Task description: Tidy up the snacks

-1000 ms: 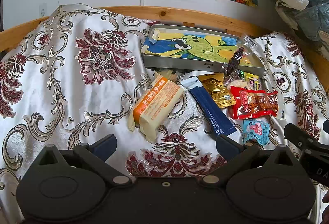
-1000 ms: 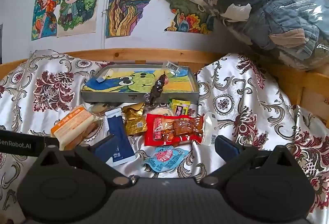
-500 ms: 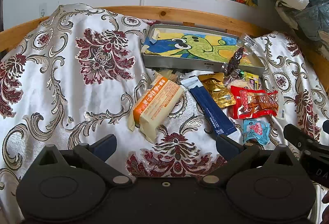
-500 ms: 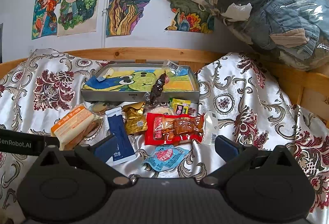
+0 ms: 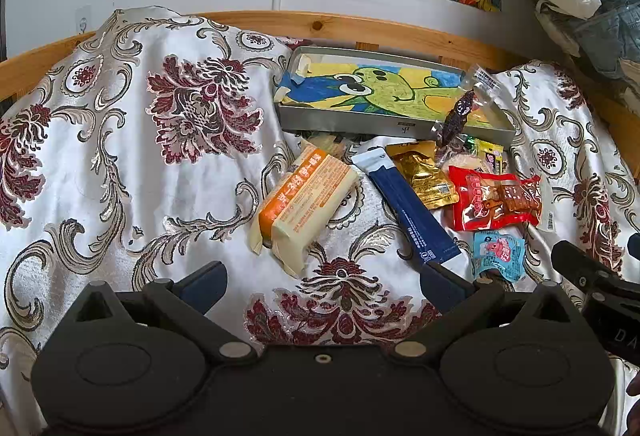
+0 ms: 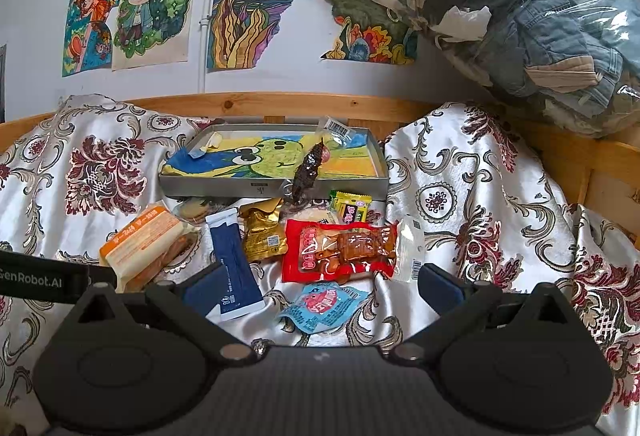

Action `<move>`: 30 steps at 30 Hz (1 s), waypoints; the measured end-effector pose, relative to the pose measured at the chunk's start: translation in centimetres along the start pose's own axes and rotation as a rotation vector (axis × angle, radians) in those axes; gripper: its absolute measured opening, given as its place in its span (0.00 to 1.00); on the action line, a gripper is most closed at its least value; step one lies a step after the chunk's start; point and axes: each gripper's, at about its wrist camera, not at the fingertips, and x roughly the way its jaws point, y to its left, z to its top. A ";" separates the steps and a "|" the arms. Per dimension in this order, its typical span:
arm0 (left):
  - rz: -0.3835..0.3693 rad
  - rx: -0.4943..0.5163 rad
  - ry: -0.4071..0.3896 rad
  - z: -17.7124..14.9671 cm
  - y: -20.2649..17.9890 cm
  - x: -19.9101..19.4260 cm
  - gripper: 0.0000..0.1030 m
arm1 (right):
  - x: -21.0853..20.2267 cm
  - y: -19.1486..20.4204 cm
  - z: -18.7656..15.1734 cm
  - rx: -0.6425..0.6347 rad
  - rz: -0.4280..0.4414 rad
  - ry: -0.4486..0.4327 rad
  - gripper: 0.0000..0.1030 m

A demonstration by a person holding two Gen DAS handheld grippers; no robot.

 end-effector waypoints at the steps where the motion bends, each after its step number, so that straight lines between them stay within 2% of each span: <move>1: 0.000 0.000 0.000 0.0 0.0 0.0 0.99 | 0.0 0.0 0.0 0.000 0.000 0.000 1.00; 19: 0.024 0.000 0.018 -0.6 0.2 0.5 0.99 | 0.0 0.0 -0.1 0.005 -0.004 0.004 1.00; 22: 0.022 0.010 0.021 -0.2 0.2 0.6 0.99 | 0.6 0.4 -0.6 -0.003 0.002 0.016 1.00; 30: 0.030 0.053 0.017 1.4 0.1 1.7 0.99 | 1.4 0.3 0.4 -0.009 0.032 0.046 1.00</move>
